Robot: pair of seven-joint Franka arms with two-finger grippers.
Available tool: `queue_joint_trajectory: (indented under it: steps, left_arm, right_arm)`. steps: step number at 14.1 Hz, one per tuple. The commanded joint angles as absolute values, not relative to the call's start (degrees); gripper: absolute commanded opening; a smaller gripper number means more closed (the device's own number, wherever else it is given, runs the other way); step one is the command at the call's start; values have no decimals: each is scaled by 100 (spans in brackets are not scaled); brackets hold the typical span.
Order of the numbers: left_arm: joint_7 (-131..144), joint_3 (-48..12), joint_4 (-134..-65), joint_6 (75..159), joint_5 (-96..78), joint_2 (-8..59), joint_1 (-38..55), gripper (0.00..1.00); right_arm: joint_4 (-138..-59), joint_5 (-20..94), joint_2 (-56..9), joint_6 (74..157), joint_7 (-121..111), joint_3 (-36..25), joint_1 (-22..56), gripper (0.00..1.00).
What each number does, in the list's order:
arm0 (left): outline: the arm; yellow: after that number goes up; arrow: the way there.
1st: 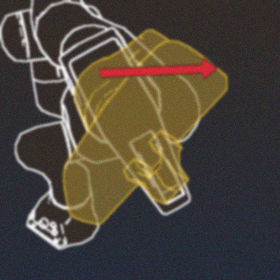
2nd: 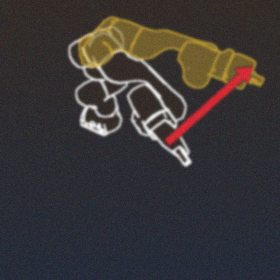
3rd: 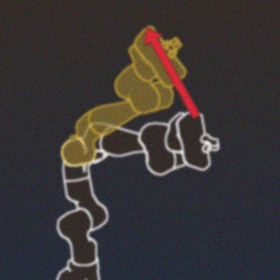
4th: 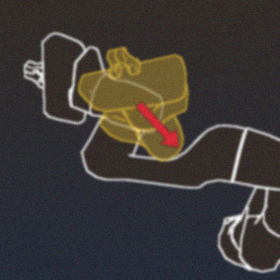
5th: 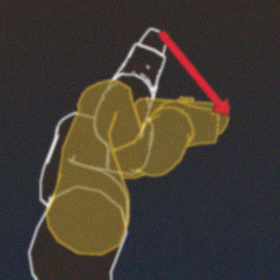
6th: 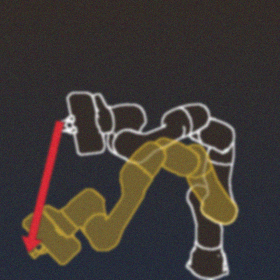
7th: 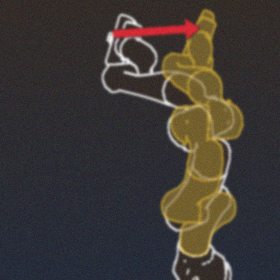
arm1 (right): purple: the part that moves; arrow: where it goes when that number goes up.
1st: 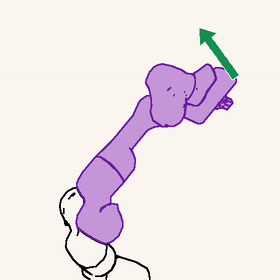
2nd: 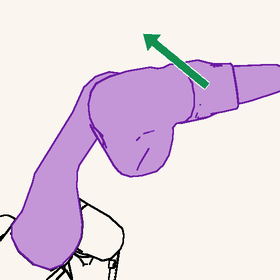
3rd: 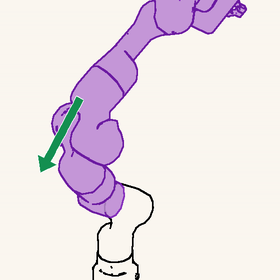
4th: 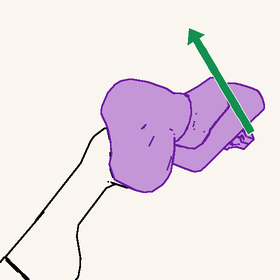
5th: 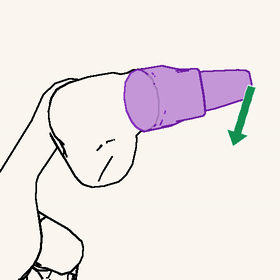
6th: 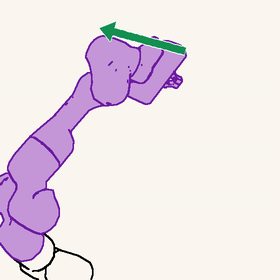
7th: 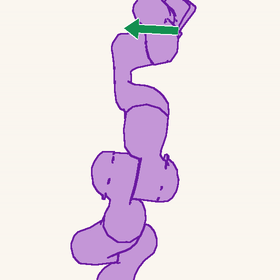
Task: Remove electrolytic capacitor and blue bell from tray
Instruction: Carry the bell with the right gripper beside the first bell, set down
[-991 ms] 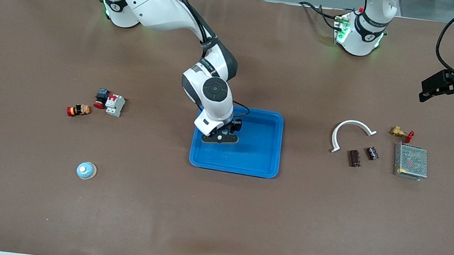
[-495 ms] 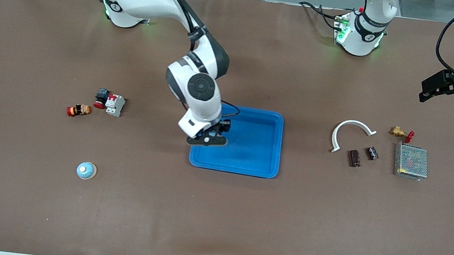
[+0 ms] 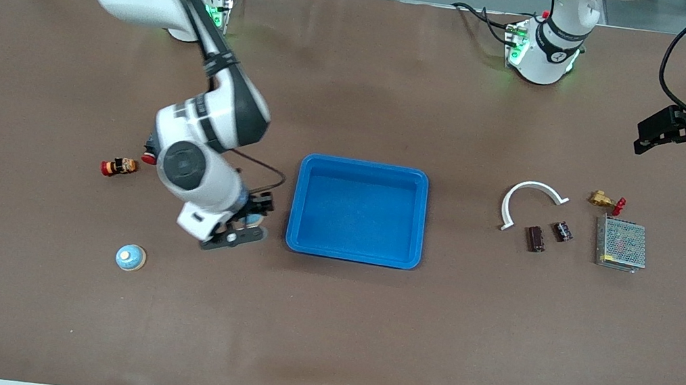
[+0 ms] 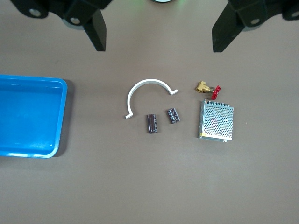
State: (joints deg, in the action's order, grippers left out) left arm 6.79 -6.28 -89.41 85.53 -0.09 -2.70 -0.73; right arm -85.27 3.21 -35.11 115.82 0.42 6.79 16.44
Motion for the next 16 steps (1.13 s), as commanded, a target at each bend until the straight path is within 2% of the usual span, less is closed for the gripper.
queue_joint_trajectory:
  steps: [1, 11, 16]
  left_arm:
    - [589, -633, -8974, 8613, -35, -316, -88, 100]
    - [580, -633, -8965, 8631, -53, -316, -88, 100]
    - [580, -633, -8965, 8648, -62, -308, -97, 100]
  right_arm:
    - [-8464, 387, -3463, 11268, -875, 756, 1179, 57]
    - [-8525, 299, -3524, 11267, -3417, 712, -122, 57]
    - [-8543, 54, -3805, 11381, -4394, 712, -685, 57]
